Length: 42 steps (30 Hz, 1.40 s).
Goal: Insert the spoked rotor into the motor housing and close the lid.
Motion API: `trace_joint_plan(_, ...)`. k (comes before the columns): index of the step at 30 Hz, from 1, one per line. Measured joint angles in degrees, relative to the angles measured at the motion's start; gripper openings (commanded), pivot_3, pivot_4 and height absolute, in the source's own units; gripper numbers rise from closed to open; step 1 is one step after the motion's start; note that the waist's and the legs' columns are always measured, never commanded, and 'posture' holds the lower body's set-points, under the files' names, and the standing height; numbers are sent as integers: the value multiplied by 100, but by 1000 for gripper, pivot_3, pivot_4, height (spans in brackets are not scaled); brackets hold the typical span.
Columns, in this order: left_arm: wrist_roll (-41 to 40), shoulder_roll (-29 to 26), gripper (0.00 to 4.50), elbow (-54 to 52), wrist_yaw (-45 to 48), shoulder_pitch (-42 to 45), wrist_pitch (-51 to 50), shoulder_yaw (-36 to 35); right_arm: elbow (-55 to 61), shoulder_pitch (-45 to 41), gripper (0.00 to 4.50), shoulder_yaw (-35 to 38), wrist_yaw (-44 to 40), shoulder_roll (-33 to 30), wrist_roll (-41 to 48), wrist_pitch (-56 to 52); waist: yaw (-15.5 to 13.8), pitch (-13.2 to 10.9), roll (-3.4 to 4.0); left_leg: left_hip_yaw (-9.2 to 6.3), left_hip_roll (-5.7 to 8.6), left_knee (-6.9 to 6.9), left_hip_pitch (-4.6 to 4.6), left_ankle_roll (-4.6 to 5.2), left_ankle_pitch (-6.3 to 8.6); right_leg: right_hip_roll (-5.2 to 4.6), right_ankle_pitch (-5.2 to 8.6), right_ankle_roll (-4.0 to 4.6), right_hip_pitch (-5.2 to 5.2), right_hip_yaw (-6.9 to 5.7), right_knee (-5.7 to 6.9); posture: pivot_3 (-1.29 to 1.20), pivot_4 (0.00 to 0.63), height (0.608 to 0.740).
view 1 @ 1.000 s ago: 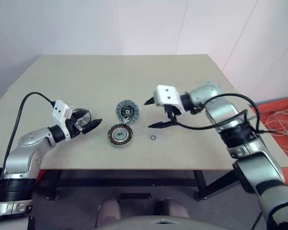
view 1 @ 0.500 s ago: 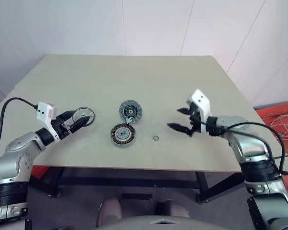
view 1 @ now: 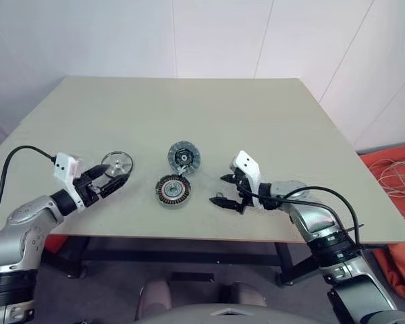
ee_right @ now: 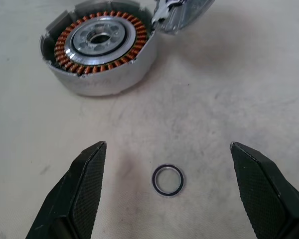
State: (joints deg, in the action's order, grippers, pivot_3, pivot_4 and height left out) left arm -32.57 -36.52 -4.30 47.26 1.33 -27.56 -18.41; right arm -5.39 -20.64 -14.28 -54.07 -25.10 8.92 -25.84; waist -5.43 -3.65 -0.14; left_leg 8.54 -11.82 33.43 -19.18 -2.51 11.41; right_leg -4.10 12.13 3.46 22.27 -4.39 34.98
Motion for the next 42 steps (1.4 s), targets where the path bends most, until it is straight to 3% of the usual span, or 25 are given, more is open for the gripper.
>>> trace_joint_plan(8,43,-134,4500,-136,65,-161,80,3,-330,-1,4481,-119,-422,-305,-126,617,2,0,0,1,1,-22,0,0,0,1,-1,2,2,-2,-3,0,0,740)
trace_joint_plan(14,43,-174,4500,-205,64,-147,81,3,-535,-17,2623,-196,-509,-367,-285,984,5,0,0,3,1,-22,6,0,0,1,-1,1,-11,-2,-5,0,0,740)
trace_joint_plan(21,49,-174,4500,-198,71,-43,88,15,-804,-203,155,-325,-538,-231,-481,1232,16,2,-3,3,-1,-21,13,-1,-1,1,0,1,-21,-2,-6,0,0,740)
trace_joint_plan(22,57,-173,4500,-195,73,-18,92,27,-814,-211,27,-331,-536,-199,-483,1226,20,2,-3,3,-1,-21,13,-2,-1,2,0,1,-21,-2,-6,0,0,740)
trace_joint_plan(36,148,-142,4500,-23,151,101,223,137,-538,-275,27,-346,-650,-299,-448,723,7,2,-2,2,0,-21,8,-2,-1,1,-1,3,-18,-2,-6,0,0,740)
trace_joint_plan(39,158,-129,4500,12,169,100,238,162,-494,-275,628,-322,-616,-362,-447,636,4,2,-2,3,0,-22,9,-2,-1,1,-1,2,-17,-2,-6,0,0,740)
trace_joint_plan(42,173,-125,4500,57,199,102,267,196,-494,-295,1623,-311,-572,-374,-448,649,4,2,-2,3,0,-22,8,-2,-1,1,-1,2,-17,-2,-6,0,0,740)
